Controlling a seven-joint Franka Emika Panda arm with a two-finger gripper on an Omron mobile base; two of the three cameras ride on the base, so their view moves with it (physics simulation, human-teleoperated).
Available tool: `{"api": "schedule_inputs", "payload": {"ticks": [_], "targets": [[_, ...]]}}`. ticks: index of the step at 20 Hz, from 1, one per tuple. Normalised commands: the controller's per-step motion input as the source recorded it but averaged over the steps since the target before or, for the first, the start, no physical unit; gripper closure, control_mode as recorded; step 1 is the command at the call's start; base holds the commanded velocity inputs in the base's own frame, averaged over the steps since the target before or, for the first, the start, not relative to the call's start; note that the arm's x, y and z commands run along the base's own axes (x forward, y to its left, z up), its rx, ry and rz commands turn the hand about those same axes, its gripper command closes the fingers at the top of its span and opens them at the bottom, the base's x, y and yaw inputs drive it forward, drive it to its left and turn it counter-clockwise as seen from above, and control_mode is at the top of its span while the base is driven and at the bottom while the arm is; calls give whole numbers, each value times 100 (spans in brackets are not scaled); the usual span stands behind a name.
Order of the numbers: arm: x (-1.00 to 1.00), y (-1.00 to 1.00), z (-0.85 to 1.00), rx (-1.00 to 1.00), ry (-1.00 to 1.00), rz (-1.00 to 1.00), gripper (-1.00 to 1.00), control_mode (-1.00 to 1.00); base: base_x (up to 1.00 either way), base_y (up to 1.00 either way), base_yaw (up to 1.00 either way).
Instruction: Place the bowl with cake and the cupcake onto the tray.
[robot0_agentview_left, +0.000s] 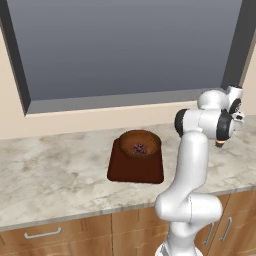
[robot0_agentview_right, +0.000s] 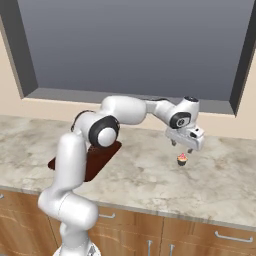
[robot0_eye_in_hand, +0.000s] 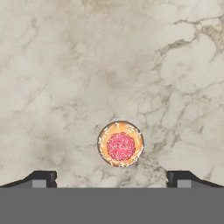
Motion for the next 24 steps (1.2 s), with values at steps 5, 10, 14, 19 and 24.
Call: {"api": "schedule_inputs", "payload": {"ticks": [5, 10, 14, 19, 24], "targets": [[22, -22, -46, 0, 0, 0, -100, -100, 0, 0, 0], [-21, 0, -31, 0, 6, -8, -100, -100, 0, 0, 0], [-6, 34, -17, 0, 4, -10, -100, -100, 0, 0, 0], [-1, 14, -19, 0, 7, -9, -100, -100, 0, 0, 0], [-4, 1, -25, 0, 10, -12, -100, -100, 0, 0, 0]]}}
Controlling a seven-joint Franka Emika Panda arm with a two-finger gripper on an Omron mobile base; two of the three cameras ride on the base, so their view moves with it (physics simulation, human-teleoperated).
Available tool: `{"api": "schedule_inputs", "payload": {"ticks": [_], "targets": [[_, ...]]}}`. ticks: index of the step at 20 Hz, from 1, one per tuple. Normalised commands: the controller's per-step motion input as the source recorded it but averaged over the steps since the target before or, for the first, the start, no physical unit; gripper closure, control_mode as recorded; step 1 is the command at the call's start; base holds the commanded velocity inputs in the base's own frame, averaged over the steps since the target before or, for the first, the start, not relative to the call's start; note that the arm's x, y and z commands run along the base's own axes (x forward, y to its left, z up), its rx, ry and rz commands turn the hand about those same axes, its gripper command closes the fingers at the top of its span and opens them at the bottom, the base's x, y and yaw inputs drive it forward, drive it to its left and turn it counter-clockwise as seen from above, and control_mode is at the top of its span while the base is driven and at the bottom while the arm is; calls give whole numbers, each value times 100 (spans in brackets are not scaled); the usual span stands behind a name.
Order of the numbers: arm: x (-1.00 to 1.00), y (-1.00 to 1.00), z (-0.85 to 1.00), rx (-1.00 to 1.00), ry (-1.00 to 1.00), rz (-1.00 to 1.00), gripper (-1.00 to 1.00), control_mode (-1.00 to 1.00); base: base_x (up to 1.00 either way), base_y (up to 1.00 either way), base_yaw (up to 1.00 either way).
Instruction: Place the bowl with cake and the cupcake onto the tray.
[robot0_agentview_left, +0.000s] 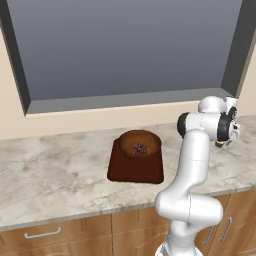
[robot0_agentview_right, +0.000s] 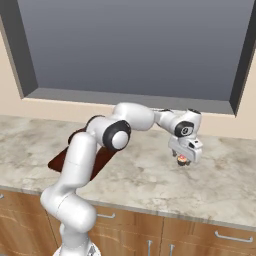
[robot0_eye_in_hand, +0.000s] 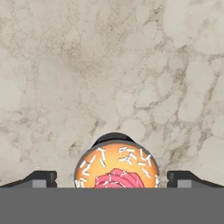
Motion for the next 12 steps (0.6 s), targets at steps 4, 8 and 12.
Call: {"api": "schedule_inputs", "payload": {"ticks": [4, 8, 12], "targets": [[0, 4, -20, 0, 5, -9, 100, -100, 0, 0, 0], [5, 2, 0, 0, 1, -2, 100, -100, 0, 0, 0], [-8, 17, 45, 3, 5, 6, 100, -100, 0, 0, 0]]}}
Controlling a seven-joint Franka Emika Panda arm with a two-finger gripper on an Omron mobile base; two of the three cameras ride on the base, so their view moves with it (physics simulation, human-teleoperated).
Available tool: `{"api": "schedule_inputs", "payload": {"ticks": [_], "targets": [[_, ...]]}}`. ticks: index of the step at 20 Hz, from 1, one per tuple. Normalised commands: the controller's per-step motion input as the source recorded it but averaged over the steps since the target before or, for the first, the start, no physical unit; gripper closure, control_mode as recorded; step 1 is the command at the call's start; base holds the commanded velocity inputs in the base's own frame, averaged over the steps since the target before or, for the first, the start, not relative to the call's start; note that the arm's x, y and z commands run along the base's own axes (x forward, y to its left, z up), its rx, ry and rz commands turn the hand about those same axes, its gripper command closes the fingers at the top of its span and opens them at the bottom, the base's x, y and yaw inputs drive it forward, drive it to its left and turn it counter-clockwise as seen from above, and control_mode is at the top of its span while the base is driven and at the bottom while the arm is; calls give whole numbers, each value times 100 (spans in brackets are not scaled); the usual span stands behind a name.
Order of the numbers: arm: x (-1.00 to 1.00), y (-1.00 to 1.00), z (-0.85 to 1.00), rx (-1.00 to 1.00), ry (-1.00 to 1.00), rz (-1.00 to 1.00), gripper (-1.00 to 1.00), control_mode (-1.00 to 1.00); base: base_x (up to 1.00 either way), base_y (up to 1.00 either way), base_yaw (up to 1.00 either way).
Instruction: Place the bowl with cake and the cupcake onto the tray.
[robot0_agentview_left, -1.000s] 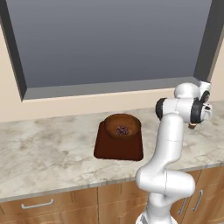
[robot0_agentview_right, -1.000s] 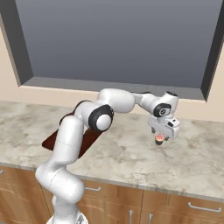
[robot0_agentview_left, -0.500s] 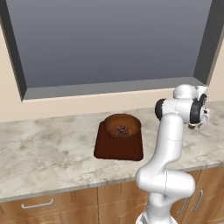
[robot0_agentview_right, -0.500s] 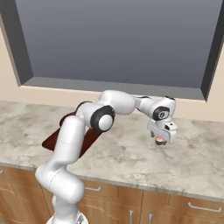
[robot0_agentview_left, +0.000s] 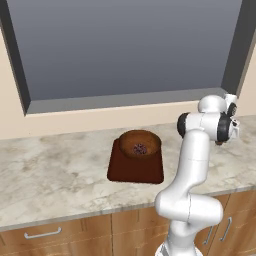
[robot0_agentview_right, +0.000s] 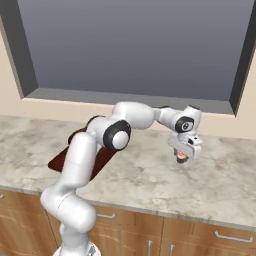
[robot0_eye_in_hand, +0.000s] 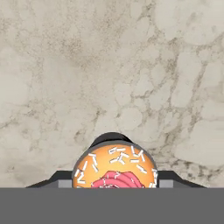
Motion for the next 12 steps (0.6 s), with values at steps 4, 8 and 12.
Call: {"api": "schedule_inputs", "payload": {"ticks": [4, 8, 12], "targets": [[-39, 47, 53, 2, 0, 14, 100, -100, 0, 0, 0], [-67, 91, 18, 0, -9, 4, 100, -100, 0, 0, 0], [-72, 81, 44, -1, -4, 2, 100, -100, 0, 0, 0]]}}
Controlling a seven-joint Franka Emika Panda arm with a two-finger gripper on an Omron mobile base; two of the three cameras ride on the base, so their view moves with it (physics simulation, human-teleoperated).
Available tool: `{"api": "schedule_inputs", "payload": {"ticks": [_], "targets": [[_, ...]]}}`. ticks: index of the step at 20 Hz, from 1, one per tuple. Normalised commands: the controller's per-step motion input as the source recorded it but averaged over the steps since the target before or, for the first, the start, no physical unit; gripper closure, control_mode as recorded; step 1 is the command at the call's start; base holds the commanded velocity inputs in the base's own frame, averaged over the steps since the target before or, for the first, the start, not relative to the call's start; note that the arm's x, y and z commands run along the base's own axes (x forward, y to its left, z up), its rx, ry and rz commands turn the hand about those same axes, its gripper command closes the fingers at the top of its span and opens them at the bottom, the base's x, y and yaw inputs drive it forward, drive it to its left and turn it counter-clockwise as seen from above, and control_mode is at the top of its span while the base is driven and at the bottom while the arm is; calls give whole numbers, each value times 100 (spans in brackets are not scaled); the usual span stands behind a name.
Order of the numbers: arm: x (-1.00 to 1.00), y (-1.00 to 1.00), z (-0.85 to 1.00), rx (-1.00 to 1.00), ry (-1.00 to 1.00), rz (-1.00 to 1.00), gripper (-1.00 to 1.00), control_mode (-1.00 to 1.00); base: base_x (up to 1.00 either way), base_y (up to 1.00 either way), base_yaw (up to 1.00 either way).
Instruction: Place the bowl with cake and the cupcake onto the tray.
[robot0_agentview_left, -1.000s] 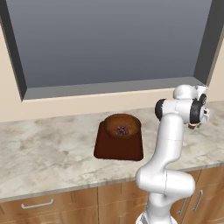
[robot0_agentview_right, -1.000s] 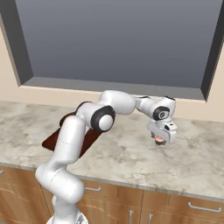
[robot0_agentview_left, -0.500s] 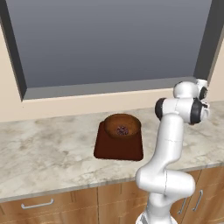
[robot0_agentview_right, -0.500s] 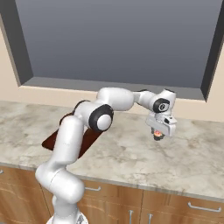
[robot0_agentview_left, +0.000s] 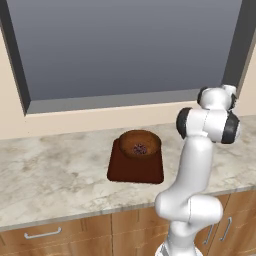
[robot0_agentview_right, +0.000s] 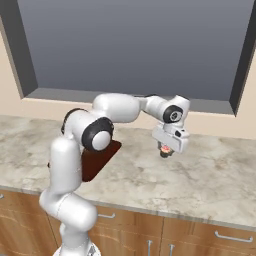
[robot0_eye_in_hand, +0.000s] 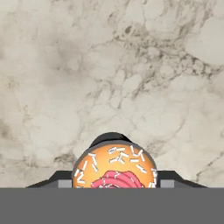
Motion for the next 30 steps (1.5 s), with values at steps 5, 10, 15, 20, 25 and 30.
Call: {"api": "schedule_inputs", "payload": {"ticks": [5, 10, 15, 20, 25, 30], "targets": [[-72, 78, 36, -4, -13, 4, 100, -100, 0, 0, 0], [-69, 98, 28, -8, -15, 1, 100, -100, 0, 0, 0], [-57, 100, 17, -9, -13, 5, 100, -100, 0, 0, 0], [-57, 94, 4, -11, -4, 7, 100, -100, 0, 0, 0], [-6, 94, -10, -5, -5, 8, 100, -100, 0, 0, 0], [13, 98, -17, -12, -2, 11, 100, -100, 0, 0, 0]]}}
